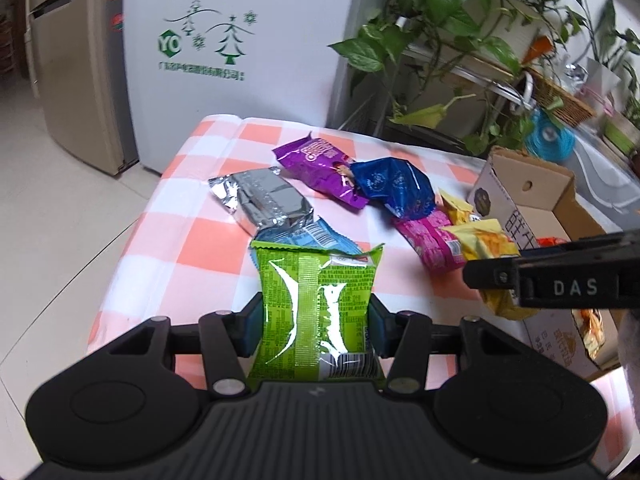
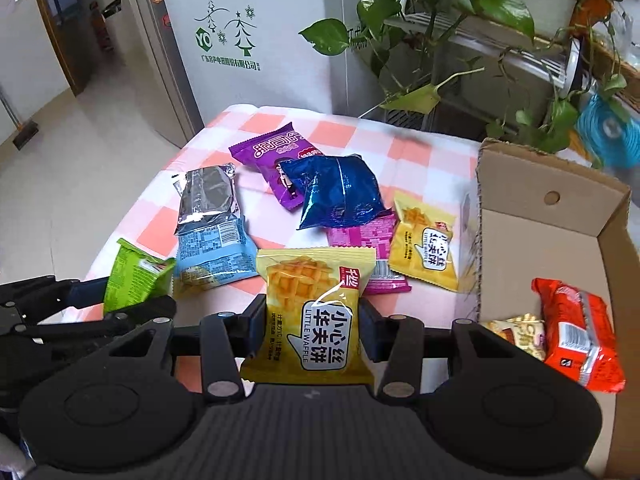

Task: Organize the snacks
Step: 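Lift green bag with left tool while right tool lifts waffle bag toward box, then lower both bags into the cardboard box and open both grippers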

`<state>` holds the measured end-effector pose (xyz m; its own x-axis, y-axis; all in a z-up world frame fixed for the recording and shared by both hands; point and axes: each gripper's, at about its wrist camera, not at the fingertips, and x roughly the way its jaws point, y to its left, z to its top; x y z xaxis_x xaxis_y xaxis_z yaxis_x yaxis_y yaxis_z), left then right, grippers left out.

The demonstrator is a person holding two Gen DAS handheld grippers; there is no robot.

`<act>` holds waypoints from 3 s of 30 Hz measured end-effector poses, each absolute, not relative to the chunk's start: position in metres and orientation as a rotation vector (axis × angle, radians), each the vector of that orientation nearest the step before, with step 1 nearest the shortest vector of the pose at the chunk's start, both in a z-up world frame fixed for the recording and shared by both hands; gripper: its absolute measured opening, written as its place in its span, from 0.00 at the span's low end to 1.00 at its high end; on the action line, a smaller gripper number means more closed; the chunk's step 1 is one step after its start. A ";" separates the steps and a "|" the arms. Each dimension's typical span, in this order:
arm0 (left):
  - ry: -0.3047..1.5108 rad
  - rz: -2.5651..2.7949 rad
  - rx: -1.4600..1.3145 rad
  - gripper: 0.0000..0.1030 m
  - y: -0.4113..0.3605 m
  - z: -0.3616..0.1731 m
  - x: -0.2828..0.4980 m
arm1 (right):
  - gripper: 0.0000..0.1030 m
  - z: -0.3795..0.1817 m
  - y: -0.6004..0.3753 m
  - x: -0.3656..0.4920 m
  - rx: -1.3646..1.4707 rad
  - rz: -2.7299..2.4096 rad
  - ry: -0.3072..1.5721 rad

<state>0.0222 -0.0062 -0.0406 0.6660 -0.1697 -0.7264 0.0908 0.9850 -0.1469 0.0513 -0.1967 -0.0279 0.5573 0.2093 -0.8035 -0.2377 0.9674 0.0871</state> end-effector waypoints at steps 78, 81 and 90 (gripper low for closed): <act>0.761 -0.476 -0.009 0.72 -0.217 0.010 0.022 | 0.67 0.031 -0.365 0.047 0.254 0.060 0.696; 0.767 -0.456 -0.011 0.73 -0.209 0.011 0.022 | 0.69 0.031 -0.364 0.048 0.259 0.071 0.694; 0.787 -0.386 -0.011 0.76 -0.167 0.004 0.024 | 0.73 0.031 -0.349 0.051 0.241 0.132 0.685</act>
